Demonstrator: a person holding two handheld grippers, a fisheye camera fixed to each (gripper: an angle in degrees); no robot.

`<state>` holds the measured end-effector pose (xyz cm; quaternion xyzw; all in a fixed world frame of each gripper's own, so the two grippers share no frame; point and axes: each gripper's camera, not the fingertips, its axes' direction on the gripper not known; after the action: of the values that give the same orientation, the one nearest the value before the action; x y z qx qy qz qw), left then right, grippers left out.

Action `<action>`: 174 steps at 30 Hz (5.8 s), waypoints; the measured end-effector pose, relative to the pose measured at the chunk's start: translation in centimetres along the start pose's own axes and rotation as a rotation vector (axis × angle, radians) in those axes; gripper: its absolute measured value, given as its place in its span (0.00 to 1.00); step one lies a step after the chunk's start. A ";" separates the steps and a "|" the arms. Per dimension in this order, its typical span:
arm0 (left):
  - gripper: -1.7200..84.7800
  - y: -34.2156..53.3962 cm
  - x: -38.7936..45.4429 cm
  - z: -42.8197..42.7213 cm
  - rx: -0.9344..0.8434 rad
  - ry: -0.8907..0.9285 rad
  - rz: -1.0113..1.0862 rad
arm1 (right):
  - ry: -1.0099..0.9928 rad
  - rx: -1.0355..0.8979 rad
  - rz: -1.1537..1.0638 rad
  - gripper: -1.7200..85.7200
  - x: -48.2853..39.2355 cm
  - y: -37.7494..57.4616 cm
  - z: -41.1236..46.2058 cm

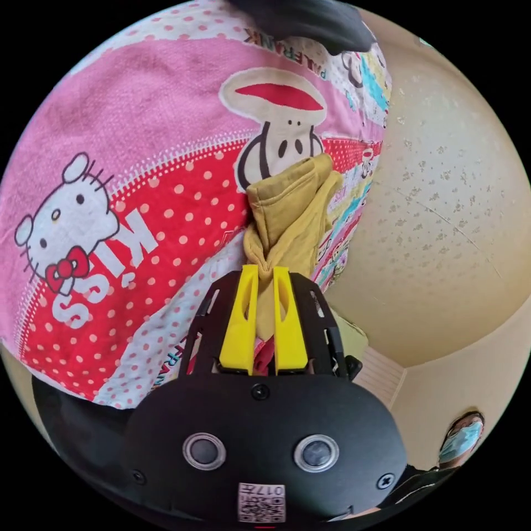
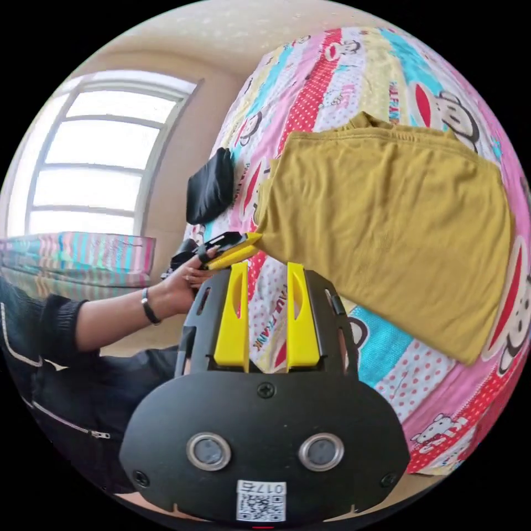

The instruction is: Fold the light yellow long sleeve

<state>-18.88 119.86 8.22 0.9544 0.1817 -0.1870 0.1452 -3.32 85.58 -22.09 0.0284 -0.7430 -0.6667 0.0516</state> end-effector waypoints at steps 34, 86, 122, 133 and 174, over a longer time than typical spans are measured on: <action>0.14 -19.8 -12.1 -3.7 -0.080 0.273 -0.129 | 0.434 0.139 -0.182 0.07 -5.7 -0.9 5.5; 0.17 -15.7 -38.2 21.4 -0.222 -0.521 0.454 | -0.266 0.549 0.730 0.03 21.6 28.0 -33.8; 0.09 -8.0 -18.4 20.1 -0.549 -0.099 0.371 | -1.060 1.089 1.123 0.29 24.1 37.2 -37.9; 0.10 -4.8 -10.0 16.4 -0.365 -0.152 0.284 | -1.234 0.973 1.270 0.14 32.8 34.8 -38.5; 0.13 11.3 9.9 -14.4 -0.349 0.496 -0.398 | -0.935 0.101 0.915 0.09 11.8 21.3 -11.4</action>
<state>-1.41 117.68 19.34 0.8775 0.4230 0.0591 0.2181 -13.13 75.31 0.71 -0.5809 -0.6546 -0.4838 0.0001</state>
